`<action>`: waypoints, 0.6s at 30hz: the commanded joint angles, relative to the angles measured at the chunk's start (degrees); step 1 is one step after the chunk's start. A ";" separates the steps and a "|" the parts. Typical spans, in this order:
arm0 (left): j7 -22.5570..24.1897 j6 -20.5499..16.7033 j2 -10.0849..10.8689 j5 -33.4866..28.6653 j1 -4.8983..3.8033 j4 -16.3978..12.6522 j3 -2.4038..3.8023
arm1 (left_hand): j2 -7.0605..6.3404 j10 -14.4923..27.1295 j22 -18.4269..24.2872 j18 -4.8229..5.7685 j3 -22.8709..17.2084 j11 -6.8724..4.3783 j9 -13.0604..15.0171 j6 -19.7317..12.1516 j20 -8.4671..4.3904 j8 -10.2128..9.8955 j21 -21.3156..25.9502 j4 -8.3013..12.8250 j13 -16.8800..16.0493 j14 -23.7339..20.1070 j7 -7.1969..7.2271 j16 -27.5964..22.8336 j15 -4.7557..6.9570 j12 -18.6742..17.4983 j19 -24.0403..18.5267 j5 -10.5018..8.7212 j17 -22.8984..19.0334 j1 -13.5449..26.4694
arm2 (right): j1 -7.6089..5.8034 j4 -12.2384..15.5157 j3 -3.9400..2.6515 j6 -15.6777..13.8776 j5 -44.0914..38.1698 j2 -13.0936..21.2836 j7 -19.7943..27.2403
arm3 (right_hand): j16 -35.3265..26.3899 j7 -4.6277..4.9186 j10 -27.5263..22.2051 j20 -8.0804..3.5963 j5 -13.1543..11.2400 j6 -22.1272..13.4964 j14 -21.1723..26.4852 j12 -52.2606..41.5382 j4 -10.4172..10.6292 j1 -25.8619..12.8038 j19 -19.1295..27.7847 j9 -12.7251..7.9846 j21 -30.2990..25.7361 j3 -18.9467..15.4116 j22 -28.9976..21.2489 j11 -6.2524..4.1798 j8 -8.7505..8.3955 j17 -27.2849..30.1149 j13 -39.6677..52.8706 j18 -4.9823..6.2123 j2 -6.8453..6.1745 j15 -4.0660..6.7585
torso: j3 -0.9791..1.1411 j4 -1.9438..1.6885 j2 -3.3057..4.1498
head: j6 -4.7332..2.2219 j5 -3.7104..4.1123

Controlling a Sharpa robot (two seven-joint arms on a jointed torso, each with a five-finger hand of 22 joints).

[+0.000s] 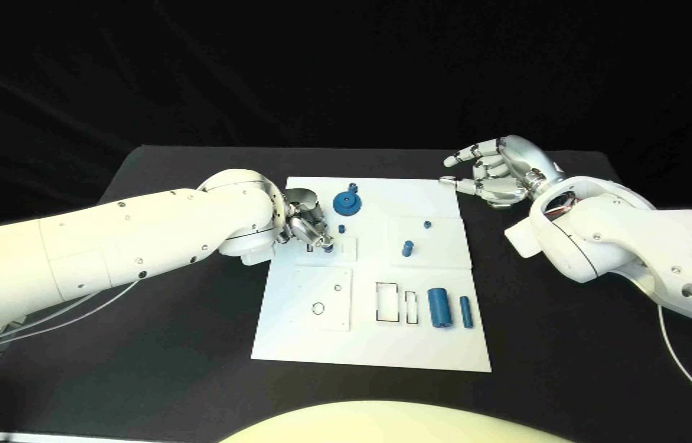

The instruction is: Assemble the parts on the task board

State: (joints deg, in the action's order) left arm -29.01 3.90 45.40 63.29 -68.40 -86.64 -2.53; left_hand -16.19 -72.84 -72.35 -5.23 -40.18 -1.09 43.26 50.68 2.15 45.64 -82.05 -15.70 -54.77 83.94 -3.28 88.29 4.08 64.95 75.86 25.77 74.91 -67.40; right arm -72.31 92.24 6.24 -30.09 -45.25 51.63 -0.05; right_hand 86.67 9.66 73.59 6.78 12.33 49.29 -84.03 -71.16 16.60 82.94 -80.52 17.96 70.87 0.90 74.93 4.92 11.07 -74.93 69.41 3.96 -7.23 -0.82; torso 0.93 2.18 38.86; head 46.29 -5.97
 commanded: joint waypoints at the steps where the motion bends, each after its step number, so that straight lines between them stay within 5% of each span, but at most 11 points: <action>1: -0.05 1.38 -0.06 0.66 0.12 -0.10 -0.08 | 0.68 -0.37 -0.08 1.03 -13.17 -0.09 0.08 0.30 0.00 -0.29 -0.38 13.60 0.05 5.20 0.17 0.24 0.28 -0.01 0.56 0.30 12.36 0.06 | 0.06 0.05 -0.01 0.53 -0.49 0.02 0.31 | -0.40 -0.04 -0.43 -0.23 0.21 0.40 -3.95 0.13 0.05 0.13 0.13 -0.07 -0.18 0.37 4.97 -0.17 0.24 -7.22 -0.04 0.32 0.41 0.32 | 0.00 0.01 0.01 | 0.02 -0.01; 18: 0.00 0.32 0.32 -3.70 0.12 0.13 0.09 | 0.52 -0.84 -0.54 1.13 -13.36 -0.19 0.20 0.52 -0.08 -0.28 -0.62 14.04 -0.63 5.31 0.27 0.41 0.37 0.46 0.93 0.77 12.69 0.22 | 0.15 0.07 -0.01 0.50 -0.48 -0.01 0.36 | -0.42 -0.06 -0.45 -0.26 0.42 0.43 -3.95 0.15 0.05 0.05 0.12 -0.10 -0.24 0.41 4.97 -0.19 0.31 -7.20 -0.09 0.32 0.48 0.33 | 0.11 0.03 -0.03 | 0.03 -0.22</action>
State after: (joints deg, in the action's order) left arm -29.01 4.25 45.64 62.04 -68.32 -86.53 -2.47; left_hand -16.26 -73.24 -72.83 -5.23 -40.50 -1.31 43.32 51.02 2.03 45.39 -82.47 -15.05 -55.30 83.94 -3.16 88.45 4.08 65.14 76.39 26.35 74.91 -67.34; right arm -72.21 92.24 6.24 -30.08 -45.25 51.62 -0.05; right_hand 86.45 9.65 73.38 6.78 12.55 49.29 -84.03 -71.16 16.60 82.94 -80.52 17.91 70.87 0.90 74.92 4.71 11.07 -74.91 69.41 3.96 -7.23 -0.82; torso 0.94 2.21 38.85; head 46.31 -6.15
